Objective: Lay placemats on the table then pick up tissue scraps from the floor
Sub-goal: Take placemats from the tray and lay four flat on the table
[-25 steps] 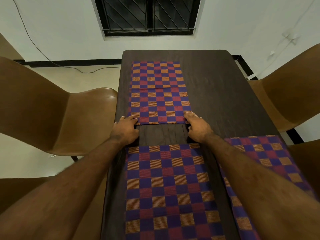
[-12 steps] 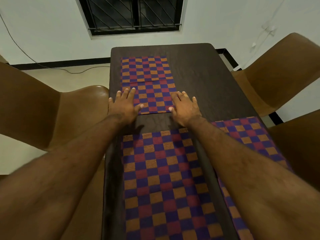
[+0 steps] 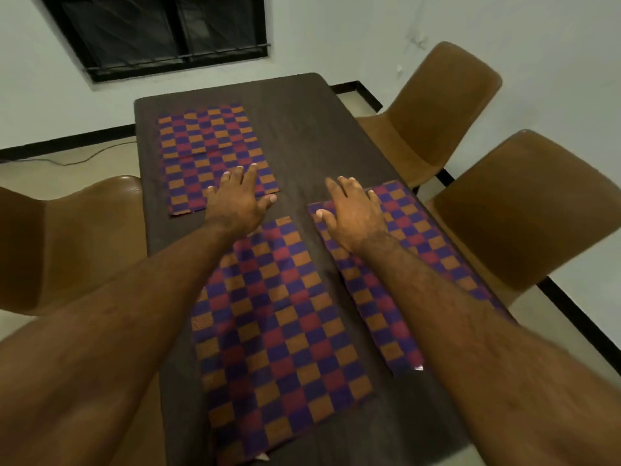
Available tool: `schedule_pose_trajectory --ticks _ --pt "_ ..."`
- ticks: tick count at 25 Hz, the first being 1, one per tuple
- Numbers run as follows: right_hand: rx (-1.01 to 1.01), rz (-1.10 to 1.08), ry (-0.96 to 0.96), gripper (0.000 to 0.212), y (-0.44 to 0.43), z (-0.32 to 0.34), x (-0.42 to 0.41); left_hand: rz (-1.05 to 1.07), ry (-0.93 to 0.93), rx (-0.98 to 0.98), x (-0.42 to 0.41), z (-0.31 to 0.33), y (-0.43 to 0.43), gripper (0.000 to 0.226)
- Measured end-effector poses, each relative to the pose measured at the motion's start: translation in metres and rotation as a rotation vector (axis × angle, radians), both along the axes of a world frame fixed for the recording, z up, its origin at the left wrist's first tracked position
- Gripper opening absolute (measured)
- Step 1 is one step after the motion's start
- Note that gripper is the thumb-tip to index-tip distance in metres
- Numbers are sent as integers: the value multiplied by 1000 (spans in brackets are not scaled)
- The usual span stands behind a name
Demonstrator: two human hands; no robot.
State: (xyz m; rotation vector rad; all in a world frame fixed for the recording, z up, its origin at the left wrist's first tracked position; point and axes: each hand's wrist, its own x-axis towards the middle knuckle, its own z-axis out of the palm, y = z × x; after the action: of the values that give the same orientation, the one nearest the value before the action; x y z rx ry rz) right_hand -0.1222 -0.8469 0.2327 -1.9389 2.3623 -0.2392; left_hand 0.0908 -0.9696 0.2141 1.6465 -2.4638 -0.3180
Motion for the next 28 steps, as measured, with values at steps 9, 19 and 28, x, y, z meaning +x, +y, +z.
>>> schedule_pose_trajectory --ticks 9,19,28 --pt "-14 -274 -13 69 220 9 -93 -318 10 -41 -131 19 176 82" --pt "3 -706 -14 69 475 -32 -165 -725 -42 56 -265 -14 394 80" --pt "18 -1188 -93 68 746 -94 -129 -1229 -158 96 -342 -59 659 77"
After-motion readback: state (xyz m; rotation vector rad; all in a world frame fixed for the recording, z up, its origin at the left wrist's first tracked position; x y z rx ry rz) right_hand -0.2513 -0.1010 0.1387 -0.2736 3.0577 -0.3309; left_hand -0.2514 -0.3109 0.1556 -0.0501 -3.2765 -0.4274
